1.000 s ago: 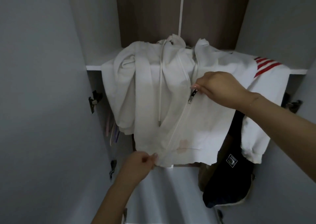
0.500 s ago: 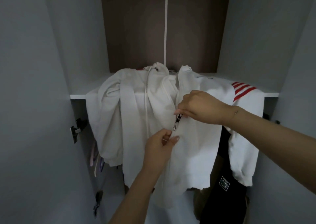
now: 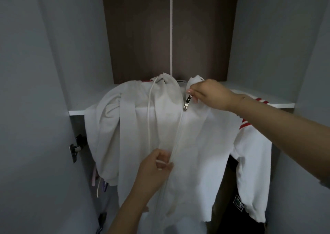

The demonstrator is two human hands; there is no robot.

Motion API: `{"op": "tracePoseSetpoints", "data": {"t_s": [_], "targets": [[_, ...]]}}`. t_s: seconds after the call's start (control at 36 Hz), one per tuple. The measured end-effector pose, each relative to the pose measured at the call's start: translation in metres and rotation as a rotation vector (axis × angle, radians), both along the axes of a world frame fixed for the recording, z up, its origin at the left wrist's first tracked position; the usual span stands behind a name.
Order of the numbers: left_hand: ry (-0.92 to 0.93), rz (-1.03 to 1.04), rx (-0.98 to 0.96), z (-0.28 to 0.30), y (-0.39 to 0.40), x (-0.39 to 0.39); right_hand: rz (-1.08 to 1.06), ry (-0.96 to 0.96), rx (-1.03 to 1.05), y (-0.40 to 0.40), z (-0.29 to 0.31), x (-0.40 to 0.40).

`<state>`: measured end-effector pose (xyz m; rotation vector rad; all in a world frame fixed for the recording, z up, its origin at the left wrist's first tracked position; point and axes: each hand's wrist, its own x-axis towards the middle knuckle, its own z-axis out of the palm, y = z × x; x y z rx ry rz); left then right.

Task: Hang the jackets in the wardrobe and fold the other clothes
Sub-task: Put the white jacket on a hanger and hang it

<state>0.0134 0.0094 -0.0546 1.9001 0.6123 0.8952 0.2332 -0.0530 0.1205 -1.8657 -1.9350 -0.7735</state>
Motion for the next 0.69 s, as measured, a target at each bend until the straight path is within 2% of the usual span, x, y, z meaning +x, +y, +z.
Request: {"op": "tracePoseSetpoints", "data": {"t_s": [0.06, 0.19, 0.31, 0.39, 0.53, 0.61, 0.69], "targets": [[-0.121, -0.007, 0.011, 0.018, -0.001, 0.017, 0.025, 0.067, -0.033, 0.001, -0.001, 0.002], [-0.246, 0.061, 0.160, 0.062, 0.002, 0.066, 0.070, 0.178, -0.138, 0.007, -0.001, 0.004], [-0.242, 0.158, 0.223, 0.069, 0.007, 0.090, 0.092, 0.227, -0.226, 0.009, 0.012, 0.014], [-0.224, 0.183, 0.303, 0.068, 0.012, 0.095, 0.075, 0.183, -0.273, 0.015, 0.023, 0.027], [-0.193, 0.136, 0.297, 0.064, 0.037, 0.093, 0.014, 0.098, -0.202, 0.029, 0.054, 0.061], [-0.131, 0.034, 0.263, 0.068, 0.047, 0.087, -0.035, 0.111, -0.174, 0.034, 0.061, 0.075], [-0.072, 0.021, 0.302, 0.077, 0.051, 0.084, -0.034, 0.151, -0.146, 0.045, 0.054, 0.080]]}}
